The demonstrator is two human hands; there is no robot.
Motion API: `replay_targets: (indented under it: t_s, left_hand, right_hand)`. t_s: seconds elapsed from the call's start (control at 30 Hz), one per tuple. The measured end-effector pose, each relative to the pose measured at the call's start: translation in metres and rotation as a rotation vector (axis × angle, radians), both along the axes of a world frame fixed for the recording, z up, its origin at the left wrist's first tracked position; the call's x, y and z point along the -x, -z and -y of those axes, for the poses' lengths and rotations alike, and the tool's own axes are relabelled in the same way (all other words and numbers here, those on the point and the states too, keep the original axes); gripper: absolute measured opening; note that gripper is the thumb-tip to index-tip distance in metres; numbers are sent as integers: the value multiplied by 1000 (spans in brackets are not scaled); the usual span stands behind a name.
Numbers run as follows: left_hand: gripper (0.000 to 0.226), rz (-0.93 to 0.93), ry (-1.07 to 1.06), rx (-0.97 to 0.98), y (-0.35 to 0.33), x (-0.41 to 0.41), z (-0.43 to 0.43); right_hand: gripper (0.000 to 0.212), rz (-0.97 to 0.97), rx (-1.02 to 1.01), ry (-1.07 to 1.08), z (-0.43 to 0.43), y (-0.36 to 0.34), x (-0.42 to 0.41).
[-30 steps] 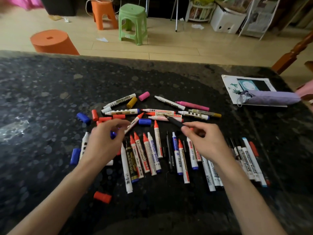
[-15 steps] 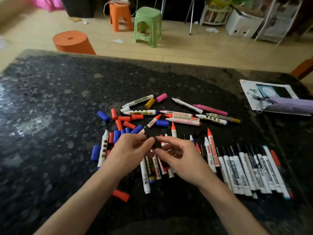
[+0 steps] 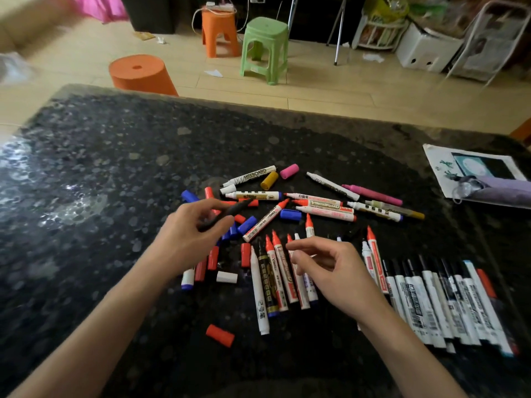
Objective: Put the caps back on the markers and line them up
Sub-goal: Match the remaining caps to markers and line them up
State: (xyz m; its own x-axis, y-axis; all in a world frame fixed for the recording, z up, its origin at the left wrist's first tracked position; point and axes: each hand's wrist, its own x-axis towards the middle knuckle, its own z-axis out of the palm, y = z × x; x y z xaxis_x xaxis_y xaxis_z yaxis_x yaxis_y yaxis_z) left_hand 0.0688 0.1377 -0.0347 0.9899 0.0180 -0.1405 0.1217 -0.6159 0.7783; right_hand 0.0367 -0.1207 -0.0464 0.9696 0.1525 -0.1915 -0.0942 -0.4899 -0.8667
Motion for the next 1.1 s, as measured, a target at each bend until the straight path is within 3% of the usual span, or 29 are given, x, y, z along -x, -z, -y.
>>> replay_targets:
  t_s: [0.2,0.47,0.83,1.1]
  left_hand:
    - [17,-106,-107,-152,4,-5,-48]
    - [24,-116,-235,-361,8,-1,-75]
    - [28,-216,-197,-419,15,-10,-61]
    - [28,-145,-170,-387,12,-10,-53]
  right_hand:
    - [18,7,9,19,3,1,-1]
    - [18,-2,33,20,-1,2,-1]
    - [19,10,78,32,0,6,-4]
    - [19,25,109,27,3,9,-7]
